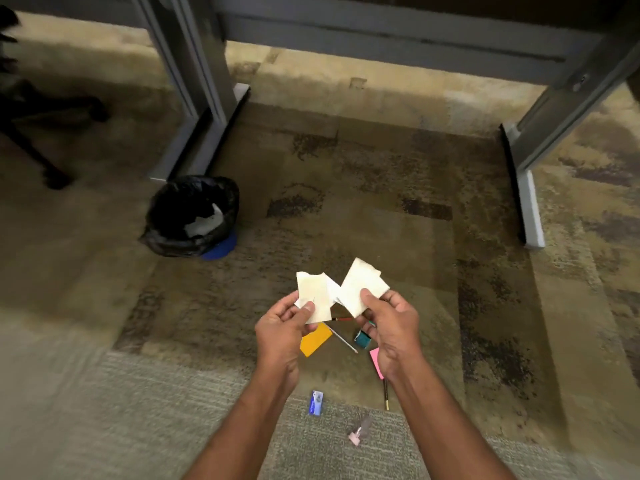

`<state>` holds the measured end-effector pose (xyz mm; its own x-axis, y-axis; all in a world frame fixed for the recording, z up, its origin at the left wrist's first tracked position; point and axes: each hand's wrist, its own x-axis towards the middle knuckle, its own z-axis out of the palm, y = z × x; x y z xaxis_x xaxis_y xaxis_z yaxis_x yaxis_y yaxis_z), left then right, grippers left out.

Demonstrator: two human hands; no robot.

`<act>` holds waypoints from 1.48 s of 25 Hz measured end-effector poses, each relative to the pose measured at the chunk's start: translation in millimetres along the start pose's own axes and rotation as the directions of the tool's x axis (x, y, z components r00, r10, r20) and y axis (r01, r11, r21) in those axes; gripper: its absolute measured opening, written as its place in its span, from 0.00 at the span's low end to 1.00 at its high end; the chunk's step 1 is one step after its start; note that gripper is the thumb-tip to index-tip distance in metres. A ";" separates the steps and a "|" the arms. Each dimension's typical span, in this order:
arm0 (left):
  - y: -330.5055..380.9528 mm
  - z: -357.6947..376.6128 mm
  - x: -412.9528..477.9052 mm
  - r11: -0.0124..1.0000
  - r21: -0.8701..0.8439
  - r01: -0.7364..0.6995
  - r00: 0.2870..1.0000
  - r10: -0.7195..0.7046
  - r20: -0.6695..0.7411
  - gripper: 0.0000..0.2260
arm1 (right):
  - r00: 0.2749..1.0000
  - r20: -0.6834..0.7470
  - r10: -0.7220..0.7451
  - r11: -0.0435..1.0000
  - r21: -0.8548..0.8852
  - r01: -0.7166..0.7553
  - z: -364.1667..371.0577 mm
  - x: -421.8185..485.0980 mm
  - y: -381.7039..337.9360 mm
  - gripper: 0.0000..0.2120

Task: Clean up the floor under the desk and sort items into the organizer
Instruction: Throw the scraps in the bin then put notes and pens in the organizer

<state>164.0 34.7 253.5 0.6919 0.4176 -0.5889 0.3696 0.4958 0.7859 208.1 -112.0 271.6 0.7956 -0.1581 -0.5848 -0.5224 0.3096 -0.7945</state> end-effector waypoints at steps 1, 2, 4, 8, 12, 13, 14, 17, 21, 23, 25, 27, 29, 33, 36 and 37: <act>23.8 -8.4 -10.4 1.000 -0.022 0.004 0.999 -0.005 -0.033 0.13 | 1.000 0.010 -0.004 1.000 -0.027 0.004 13.3 -12.5 -14.3 0.04; 39.4 -15.7 -16.5 1.000 -0.019 -0.007 0.998 0.006 -0.069 0.11 | 1.000 0.009 -0.011 0.998 -0.063 0.011 22.8 -18.4 -19.0 0.04; 46.1 -15.6 -25.7 0.999 -0.005 -0.038 0.996 0.038 -0.081 0.07 | 0.998 0.013 -0.058 0.989 -0.137 0.059 29.1 -25.1 -22.0 0.03; 120.5 -69.5 -44.7 0.994 0.029 -0.108 0.967 0.111 -0.228 0.08 | 0.977 0.193 -0.095 0.944 -0.294 0.150 108.4 -80.4 -43.1 0.07; 145.9 -103.4 -5.2 0.991 0.019 -0.132 0.959 0.133 -0.250 0.08 | 0.953 0.247 -0.178 0.867 -0.419 0.271 172.0 -64.8 -17.3 0.08; 149.6 -113.2 8.9 0.988 0.044 -0.146 0.954 0.153 -0.257 0.08 | 0.955 0.233 -0.186 0.852 -0.446 0.274 187.1 -56.4 -7.1 0.08; 153.7 -122.5 21.1 0.986 0.062 -0.156 0.949 0.167 -0.269 0.08 | 0.958 0.218 -0.189 0.846 -0.459 0.272 202.4 -51.6 -0.7 0.07; 163.7 -151.7 67.3 0.971 0.166 -0.170 0.925 0.215 -0.313 0.07 | 0.966 0.177 -0.186 0.855 -0.455 0.248 250.2 -29.2 18.5 0.07; 176.4 -178.5 130.9 0.954 0.255 -0.157 0.922 0.235 -0.309 0.05 | 0.975 0.097 -0.198 0.846 -0.486 0.220 312.1 7.8 50.4 0.05; 178.0 -188.8 161.0 0.946 0.284 -0.158 0.923 0.244 -0.298 0.04 | 0.981 0.078 -0.180 0.855 -0.480 0.195 339.4 26.0 68.9 0.04; 176.7 -197.1 189.1 0.940 0.307 -0.150 0.926 0.242 -0.290 0.04 | 0.983 0.074 -0.166 0.860 -0.477 0.182 363.3 44.4 85.6 0.04; 174.1 -203.0 215.6 0.937 0.320 -0.140 0.922 0.242 -0.304 0.04 | 0.983 0.065 -0.171 0.860 -0.477 0.182 381.8 63.5 95.4 0.03; 172.6 -205.7 239.0 0.934 0.331 -0.137 0.916 0.247 -0.317 0.06 | 0.982 0.061 -0.177 0.835 -0.520 0.183 395.3 77.0 98.5 0.01; 164.8 -206.6 281.8 0.935 0.329 -0.135 0.926 0.237 -0.294 0.09 | 0.970 0.140 -0.199 0.823 -0.513 0.243 406.7 106.3 114.0 0.06; 158.6 -207.1 307.8 0.930 0.352 -0.109 0.933 0.218 -0.285 0.08 | 0.976 0.104 -0.193 0.818 -0.533 0.218 410.3 129.3 129.5 0.08; 157.7 -207.0 313.9 0.927 0.358 -0.114 0.939 0.218 -0.265 0.07 | 0.976 0.084 -0.199 0.812 -0.544 0.212 411.9 136.8 134.3 0.08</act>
<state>311.0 401.6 153.5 0.5664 0.7019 -0.4319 0.4856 0.1392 0.8630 373.0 294.1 152.3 0.9064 -0.1370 -0.3996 -0.4224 -0.2926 -0.8579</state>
